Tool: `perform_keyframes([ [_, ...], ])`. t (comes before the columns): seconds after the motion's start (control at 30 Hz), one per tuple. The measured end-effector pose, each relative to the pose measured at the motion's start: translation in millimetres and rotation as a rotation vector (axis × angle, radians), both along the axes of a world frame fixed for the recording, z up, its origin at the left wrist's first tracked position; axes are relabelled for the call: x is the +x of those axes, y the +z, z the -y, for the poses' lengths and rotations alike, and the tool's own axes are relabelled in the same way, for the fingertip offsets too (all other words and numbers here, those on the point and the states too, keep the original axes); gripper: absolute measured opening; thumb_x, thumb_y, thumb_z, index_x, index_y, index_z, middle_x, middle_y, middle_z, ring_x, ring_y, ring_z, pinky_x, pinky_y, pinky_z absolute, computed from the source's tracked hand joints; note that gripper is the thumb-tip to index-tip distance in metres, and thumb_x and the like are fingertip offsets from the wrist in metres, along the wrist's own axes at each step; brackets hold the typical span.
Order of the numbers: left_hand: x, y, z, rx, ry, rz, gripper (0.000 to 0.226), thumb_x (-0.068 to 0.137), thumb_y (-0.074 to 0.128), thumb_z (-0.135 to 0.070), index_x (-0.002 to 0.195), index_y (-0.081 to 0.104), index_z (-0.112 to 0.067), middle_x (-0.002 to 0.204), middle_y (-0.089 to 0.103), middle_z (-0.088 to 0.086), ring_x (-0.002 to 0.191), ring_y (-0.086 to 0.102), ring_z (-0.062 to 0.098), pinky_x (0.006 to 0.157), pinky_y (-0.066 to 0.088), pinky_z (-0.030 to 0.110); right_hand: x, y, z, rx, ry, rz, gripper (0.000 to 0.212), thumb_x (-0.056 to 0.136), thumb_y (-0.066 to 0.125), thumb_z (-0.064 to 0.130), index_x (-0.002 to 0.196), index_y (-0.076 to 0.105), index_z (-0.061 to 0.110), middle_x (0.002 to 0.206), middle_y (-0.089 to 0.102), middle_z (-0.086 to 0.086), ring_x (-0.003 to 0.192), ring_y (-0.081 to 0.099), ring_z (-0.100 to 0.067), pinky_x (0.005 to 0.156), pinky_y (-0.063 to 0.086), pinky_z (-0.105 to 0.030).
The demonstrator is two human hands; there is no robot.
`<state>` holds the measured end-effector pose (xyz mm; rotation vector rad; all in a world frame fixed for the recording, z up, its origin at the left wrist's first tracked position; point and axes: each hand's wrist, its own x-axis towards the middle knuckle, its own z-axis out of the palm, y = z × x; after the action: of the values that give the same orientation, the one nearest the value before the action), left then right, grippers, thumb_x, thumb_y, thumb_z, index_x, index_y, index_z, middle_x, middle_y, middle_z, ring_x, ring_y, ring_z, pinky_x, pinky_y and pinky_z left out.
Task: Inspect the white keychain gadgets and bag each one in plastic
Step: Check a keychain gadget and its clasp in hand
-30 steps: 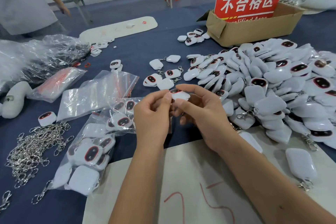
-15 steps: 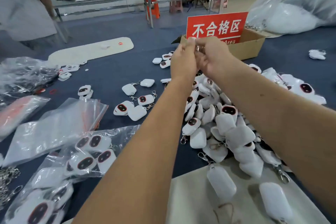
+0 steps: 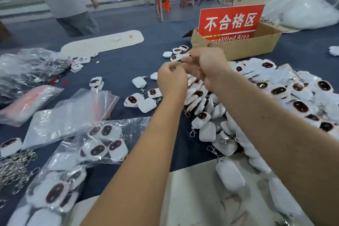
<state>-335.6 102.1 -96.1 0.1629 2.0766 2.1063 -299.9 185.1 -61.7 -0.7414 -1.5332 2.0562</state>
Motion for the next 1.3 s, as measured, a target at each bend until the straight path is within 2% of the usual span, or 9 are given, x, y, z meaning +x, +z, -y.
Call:
perform_keyframes([
  [0.1, 13, -11, 47, -0.161, 0.119, -0.123, 0.018, 0.084, 0.061, -0.006, 0.094, 0.071, -0.017, 0.087, 0.073, -0.007, 0.089, 0.070, 0.018, 0.083, 0.057, 0.036, 7, -32, 44, 0.648, 0.097, 0.182, 0.018, 0.094, 0.059, 0.002, 0.103, 0.074, 0.007, 0.104, 0.076, -0.017, 0.086, 0.072, -0.028, 0.078, 0.060, -0.038],
  [0.23, 29, -31, 108, -0.289, 0.346, -0.201, 0.026, 0.082, 0.059, -0.003, 0.098, 0.070, -0.020, 0.097, 0.072, -0.009, 0.096, 0.066, 0.014, 0.088, 0.052, 0.031, 4, -61, 88, 1.491, 0.553, 0.249, 0.036, 0.093, 0.060, 0.014, 0.127, 0.066, 0.025, 0.116, 0.070, 0.000, 0.111, 0.059, -0.025, 0.087, 0.040, -0.032],
  [0.33, 38, -37, 137, -0.284, 0.379, -0.238, 0.030, 0.082, 0.056, 0.002, 0.097, 0.070, -0.019, 0.098, 0.072, -0.007, 0.095, 0.067, 0.012, 0.087, 0.050, 0.026, 6, -75, 99, 1.562, 0.609, 0.313, 0.053, 0.096, 0.055, 0.012, 0.145, 0.055, 0.032, 0.129, 0.059, 0.000, 0.122, 0.050, -0.026, 0.096, 0.046, -0.041],
  [0.47, 59, -42, 151, -0.374, 0.311, -0.399, 0.022, 0.085, 0.058, 0.000, 0.095, 0.070, -0.015, 0.097, 0.070, -0.001, 0.093, 0.066, 0.022, 0.090, 0.052, 0.041, 21, -85, 111, 1.666, 0.360, 0.453, 0.025, 0.100, 0.052, 0.016, 0.123, 0.059, 0.019, 0.123, 0.059, -0.006, 0.114, 0.050, -0.031, 0.088, 0.045, -0.042],
  [0.63, 81, -58, 150, -0.425, 0.068, -0.484, 0.012, 0.090, 0.062, -0.004, 0.090, 0.071, -0.013, 0.093, 0.067, -0.001, 0.086, 0.064, 0.021, 0.082, 0.052, 0.042, 47, -92, 119, 1.168, -0.024, 0.227, 0.013, 0.101, 0.051, 0.013, 0.091, 0.059, 0.013, 0.079, 0.057, 0.001, 0.078, 0.054, -0.030, 0.068, 0.031, -0.036],
  [0.8, 87, -66, 150, -0.617, -0.099, -0.550, 0.015, 0.088, 0.062, -0.005, 0.073, 0.060, -0.008, 0.081, 0.064, 0.010, 0.076, 0.053, 0.027, 0.071, 0.041, 0.040, 79, -98, 132, 0.546, -0.124, 0.004, 0.017, 0.105, 0.054, 0.013, 0.095, 0.067, 0.018, 0.085, 0.072, 0.006, 0.074, 0.066, -0.002, 0.068, 0.048, -0.016],
  [0.9, 83, -64, 152, -0.481, -0.011, -0.453, 0.014, 0.089, 0.061, -0.002, 0.087, 0.073, -0.008, 0.088, 0.071, 0.003, 0.081, 0.062, 0.019, 0.079, 0.050, 0.032, 86, -97, 126, 0.159, -0.023, -0.110, 0.016, 0.106, 0.053, 0.013, 0.104, 0.069, 0.011, 0.097, 0.078, -0.011, 0.076, 0.076, -0.018, 0.057, 0.057, -0.026],
  [1.17, 79, -53, 156, -0.170, -0.032, -0.249, 0.009, 0.095, 0.070, -0.012, 0.096, 0.079, -0.015, 0.086, 0.076, -0.012, 0.079, 0.068, -0.004, 0.071, 0.048, 0.008, 93, -102, 122, 0.211, 0.176, -0.129, 0.019, 0.092, 0.064, 0.026, 0.098, 0.081, 0.027, 0.082, 0.077, 0.000, 0.065, 0.067, -0.010, 0.059, 0.054, -0.023],
  [1.3, 74, -52, 158, -0.130, -0.023, -0.158, 0.008, 0.095, 0.073, -0.017, 0.095, 0.080, -0.013, 0.081, 0.077, -0.006, 0.074, 0.071, 0.005, 0.066, 0.052, 0.021, 92, -101, 123, 0.261, 0.171, -0.115, 0.021, 0.091, 0.065, 0.027, 0.102, 0.083, 0.024, 0.075, 0.073, 0.000, 0.054, 0.051, -0.012, 0.051, 0.045, -0.022],
])
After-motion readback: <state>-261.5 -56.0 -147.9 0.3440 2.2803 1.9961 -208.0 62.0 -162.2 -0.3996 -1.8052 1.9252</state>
